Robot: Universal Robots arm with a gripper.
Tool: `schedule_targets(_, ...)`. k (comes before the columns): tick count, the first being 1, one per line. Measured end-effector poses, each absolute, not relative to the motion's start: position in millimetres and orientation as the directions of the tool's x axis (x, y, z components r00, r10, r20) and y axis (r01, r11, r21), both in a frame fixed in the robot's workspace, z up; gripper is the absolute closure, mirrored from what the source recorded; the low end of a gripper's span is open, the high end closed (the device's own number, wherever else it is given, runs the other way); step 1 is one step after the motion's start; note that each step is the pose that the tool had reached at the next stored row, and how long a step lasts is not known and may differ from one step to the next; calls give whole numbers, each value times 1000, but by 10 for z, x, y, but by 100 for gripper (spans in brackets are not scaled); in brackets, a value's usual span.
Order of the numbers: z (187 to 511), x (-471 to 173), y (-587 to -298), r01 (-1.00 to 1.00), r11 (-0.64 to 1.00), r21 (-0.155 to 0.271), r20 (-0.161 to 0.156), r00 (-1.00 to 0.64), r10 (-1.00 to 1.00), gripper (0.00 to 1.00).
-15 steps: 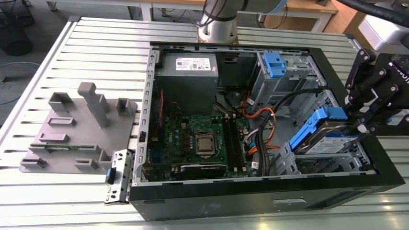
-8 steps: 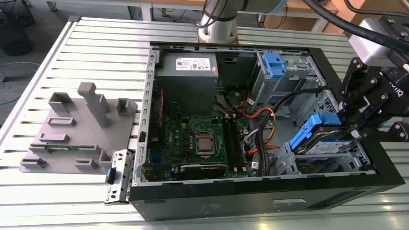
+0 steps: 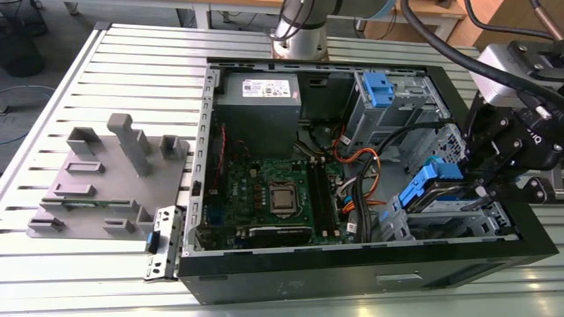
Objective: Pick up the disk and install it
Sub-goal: 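Insert the disk into the insertion slot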
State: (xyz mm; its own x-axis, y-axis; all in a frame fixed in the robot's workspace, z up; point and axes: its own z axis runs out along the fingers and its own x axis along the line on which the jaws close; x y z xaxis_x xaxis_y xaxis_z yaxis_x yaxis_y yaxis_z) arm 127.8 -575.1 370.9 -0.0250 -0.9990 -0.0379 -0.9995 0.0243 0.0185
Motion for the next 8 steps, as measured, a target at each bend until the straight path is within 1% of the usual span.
schedule_targets(8,3564,1278,-5751,-1000,24,18,-38,-25,-999,65)
